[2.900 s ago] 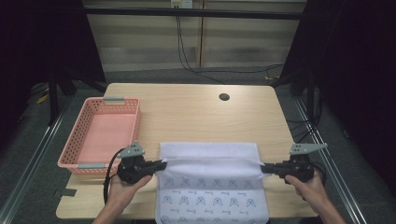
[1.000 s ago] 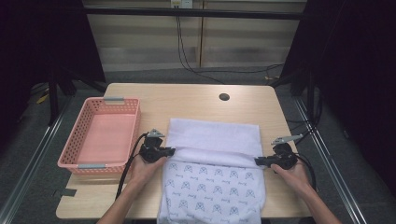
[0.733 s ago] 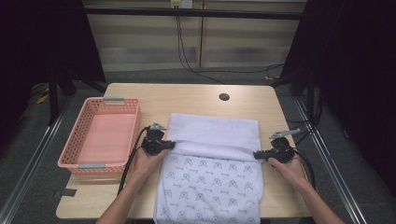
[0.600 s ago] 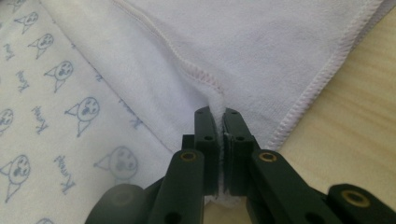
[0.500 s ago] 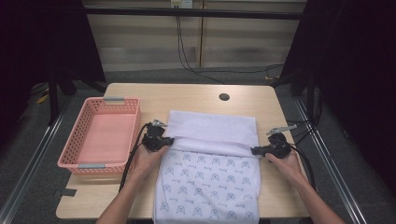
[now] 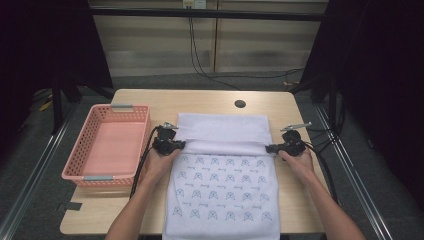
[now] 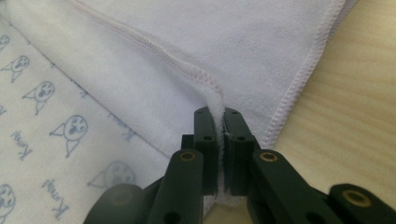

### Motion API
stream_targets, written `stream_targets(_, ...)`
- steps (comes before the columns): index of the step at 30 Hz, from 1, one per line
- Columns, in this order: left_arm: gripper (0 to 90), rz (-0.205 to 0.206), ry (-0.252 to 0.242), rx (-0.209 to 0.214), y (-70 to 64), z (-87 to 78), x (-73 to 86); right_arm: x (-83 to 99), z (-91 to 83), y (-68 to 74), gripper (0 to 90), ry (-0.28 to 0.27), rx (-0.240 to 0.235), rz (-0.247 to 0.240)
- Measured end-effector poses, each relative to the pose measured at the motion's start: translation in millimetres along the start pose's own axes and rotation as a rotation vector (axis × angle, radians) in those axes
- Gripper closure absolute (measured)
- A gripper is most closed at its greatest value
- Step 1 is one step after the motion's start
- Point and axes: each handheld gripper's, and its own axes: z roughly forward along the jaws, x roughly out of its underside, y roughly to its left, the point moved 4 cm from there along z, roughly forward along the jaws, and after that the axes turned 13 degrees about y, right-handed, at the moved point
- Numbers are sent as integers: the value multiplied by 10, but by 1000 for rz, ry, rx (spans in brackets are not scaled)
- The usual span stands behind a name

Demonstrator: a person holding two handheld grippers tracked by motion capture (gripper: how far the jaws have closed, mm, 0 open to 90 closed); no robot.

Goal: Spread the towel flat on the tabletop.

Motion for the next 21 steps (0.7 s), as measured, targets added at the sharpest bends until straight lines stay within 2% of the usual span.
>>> stream_targets(5, 860, -6, 7, -19, 49, 43, -95, -82, 41, -84, 863, -22, 2, 21)
stream_targets(8, 860, -26, -5, -10, 105, 91, -165, -122, 70, -130, 862, -44, -8, 50)
stream_targets(13, 859, -28, -15, -7, 154, 165, -279, -174, 95, -233, 863, -71, -8, 84)
stream_targets(16, 859, -38, -23, 9, 180, 200, -326, -263, 112, -271, 863, -59, 39, 81)
stream_targets(18, 862, -33, -17, 7, 192, 198, -337, -291, 122, -283, 864, -59, 41, 94)
stream_targets(21, 866, -47, -40, 43, 197, 132, -334, -299, 99, -291, 865, -81, 20, 83)
